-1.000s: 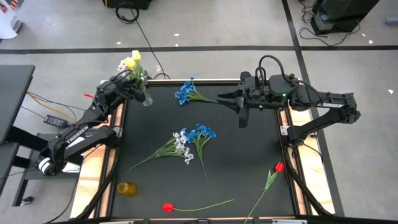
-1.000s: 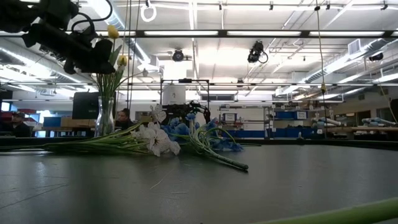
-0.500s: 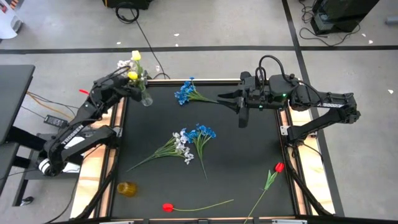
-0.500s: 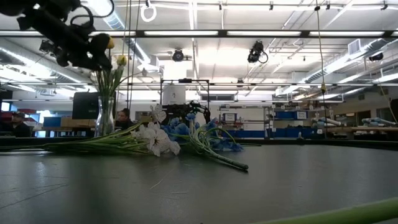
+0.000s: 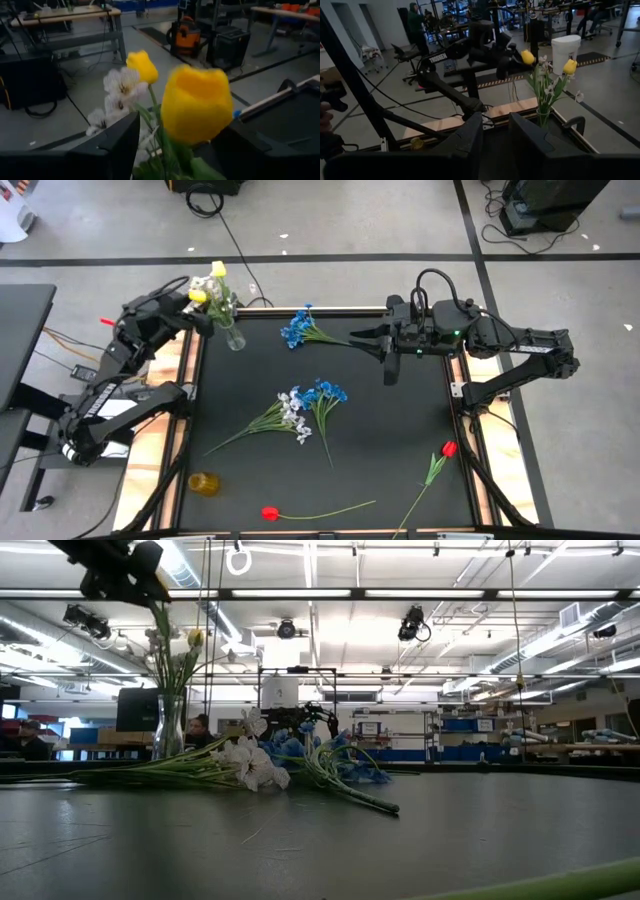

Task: Sort flowers into vase by color
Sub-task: Put the yellow flower into the transparent vase, then put the white flowers into the transparent vase

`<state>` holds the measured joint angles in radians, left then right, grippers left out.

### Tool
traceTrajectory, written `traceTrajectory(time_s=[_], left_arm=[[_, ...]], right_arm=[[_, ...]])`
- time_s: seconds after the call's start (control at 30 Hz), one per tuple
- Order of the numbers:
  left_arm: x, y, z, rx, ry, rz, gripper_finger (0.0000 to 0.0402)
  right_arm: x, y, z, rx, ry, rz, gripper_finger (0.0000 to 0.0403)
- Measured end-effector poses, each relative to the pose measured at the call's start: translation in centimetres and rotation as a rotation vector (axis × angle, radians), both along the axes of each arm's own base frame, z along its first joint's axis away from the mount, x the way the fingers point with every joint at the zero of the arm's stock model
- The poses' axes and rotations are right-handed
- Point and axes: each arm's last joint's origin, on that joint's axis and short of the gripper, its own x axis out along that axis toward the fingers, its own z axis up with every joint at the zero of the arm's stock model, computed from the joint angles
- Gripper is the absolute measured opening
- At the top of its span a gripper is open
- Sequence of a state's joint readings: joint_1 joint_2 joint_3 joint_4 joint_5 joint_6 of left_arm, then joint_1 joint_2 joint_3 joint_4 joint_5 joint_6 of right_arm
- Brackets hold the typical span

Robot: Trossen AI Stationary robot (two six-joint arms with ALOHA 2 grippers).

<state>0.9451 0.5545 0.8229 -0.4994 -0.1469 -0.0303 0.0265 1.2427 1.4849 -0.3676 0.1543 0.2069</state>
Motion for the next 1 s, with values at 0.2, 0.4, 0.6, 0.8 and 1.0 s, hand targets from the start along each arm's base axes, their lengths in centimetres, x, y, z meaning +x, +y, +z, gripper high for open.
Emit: traceTrajectory(time_s=[0.2,0.4,0.6,0.8,1.0], left_arm=[[0.6,0.9,-3.5,-0.113,0.029,0.027,0.0249],[0.6,0.7,-3.8,-0.172,0.007,0.019,0.0297],[0.0,-0.3,-1.9,-0.188,0.033,0.005,0.0334],[-0.7,-1.1,0.2,-0.150,0.054,0.019,0.0337],[-1.8,-2.6,3.2,-0.095,0.072,0.004,0.0337]], right_arm=[[0.0,0.0,0.0,0.000,0.000,0.000,0.0104],[0.0,0.0,0.0,0.000,0.000,0.000,0.0104],[0.0,0.0,0.0,0.000,0.000,0.000,0.0104],[0.0,0.0,0.0,0.000,0.000,0.000,0.0104],[0.0,0.0,0.0,0.000,0.000,0.000,0.0104]])
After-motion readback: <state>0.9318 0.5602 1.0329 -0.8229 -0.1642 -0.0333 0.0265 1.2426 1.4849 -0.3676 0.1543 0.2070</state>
